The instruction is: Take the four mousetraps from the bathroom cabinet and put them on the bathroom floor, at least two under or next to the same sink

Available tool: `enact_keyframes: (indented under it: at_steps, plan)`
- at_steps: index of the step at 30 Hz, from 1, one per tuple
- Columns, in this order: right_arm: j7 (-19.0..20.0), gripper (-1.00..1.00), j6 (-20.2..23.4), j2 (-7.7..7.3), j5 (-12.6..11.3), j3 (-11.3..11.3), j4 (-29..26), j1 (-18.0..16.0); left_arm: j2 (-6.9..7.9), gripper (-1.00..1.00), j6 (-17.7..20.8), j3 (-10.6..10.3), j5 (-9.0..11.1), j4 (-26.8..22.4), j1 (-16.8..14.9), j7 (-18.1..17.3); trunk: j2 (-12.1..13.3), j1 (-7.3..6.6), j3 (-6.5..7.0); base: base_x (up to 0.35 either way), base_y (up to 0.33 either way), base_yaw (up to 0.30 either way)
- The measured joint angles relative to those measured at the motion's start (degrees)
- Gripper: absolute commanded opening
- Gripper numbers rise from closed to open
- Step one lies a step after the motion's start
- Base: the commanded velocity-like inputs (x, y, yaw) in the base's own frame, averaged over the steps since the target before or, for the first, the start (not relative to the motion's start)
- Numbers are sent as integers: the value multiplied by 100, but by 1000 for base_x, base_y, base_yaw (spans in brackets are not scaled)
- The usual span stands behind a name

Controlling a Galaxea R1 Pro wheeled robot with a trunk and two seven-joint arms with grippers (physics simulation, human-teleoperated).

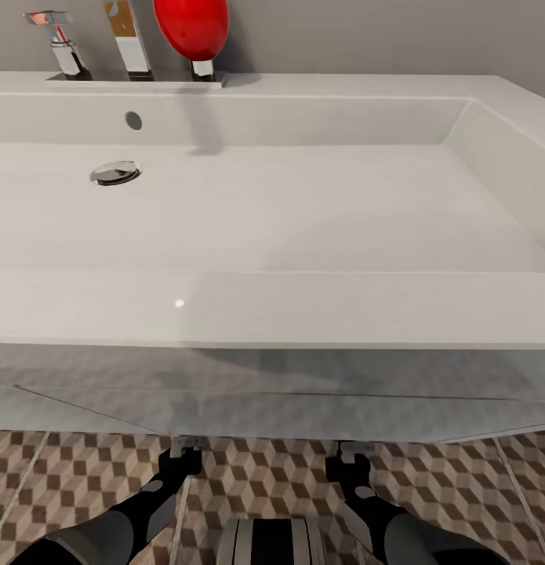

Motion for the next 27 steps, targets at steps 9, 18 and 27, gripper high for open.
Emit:
enact_keyframes:
  at_steps: [9, 18, 27]
  plan:
    - [-1, -100, 308, 16, -14, 36, 4, -1, -11, -100, 43, 3, 16, 143, 0, 0, 0, 0, 0, 0, 0, 0]
    - [1, -100, 465, 77, 73, 23, 13, -3, -82, -100, 80, -7, -5, 236, 17, -10, 0, 0, 0, 0, 0, 0]
    - [4, -100, 468, 125, 140, 23, 146, -2, -300, -100, 160, -18, -46, 252, 42, -38, 0, 0, 0, 0, 0, 0]
